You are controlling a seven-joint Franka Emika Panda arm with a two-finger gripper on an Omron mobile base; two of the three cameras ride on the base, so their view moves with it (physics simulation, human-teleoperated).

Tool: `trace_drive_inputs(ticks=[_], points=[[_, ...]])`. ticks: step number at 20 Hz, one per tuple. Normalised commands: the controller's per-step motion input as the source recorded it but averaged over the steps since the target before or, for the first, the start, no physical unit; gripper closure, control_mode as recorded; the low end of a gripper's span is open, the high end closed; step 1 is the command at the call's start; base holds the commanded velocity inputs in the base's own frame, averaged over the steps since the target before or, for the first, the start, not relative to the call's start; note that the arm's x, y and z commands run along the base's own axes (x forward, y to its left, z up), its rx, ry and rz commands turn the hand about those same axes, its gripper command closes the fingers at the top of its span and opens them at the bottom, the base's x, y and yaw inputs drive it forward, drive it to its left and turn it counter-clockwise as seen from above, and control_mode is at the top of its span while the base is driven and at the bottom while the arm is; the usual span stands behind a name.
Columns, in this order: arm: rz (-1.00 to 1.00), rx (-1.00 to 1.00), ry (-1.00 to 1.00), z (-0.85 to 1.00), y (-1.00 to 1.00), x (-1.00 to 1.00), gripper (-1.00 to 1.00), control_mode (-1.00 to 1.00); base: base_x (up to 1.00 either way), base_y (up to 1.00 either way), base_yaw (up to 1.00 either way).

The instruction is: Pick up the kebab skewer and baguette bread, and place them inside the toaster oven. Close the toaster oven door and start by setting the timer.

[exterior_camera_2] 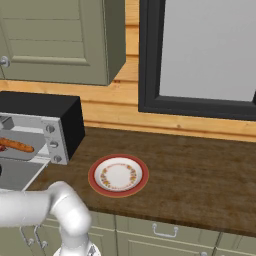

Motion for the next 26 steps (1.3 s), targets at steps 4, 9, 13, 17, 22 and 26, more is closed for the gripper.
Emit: trace_drive_inputs(ticks=[4,9,13,17,22,26], points=[[-0.16,0.14,-0.12,0.17,-0.46,-0.78,-1.00,-1.00,0.00,0.00,0.00],[-0.28,0.19,-0.24,0.07,-0.50,-0.39,-1.00,-1.00,0.00,0.00,0.00],[-0.35,0.25,-0.41,0.00,-0.33,-0.43,-1.00,-1.00,0.00,0.00,0.00],[-0.34,0.44,-0.42,0.00,-0.34,-0.38,-1.00,-1.00,0.00,0.00,0.00],[-0.35,0.46,-0.41,0.00,-0.23,-0.20,-1.00,-1.00,0.00,0.00,0.00],[-0.31,0.43,-0.41,0.04,0.00,0.00,-1.00,-1.00,0.00,0.00,0.00]])
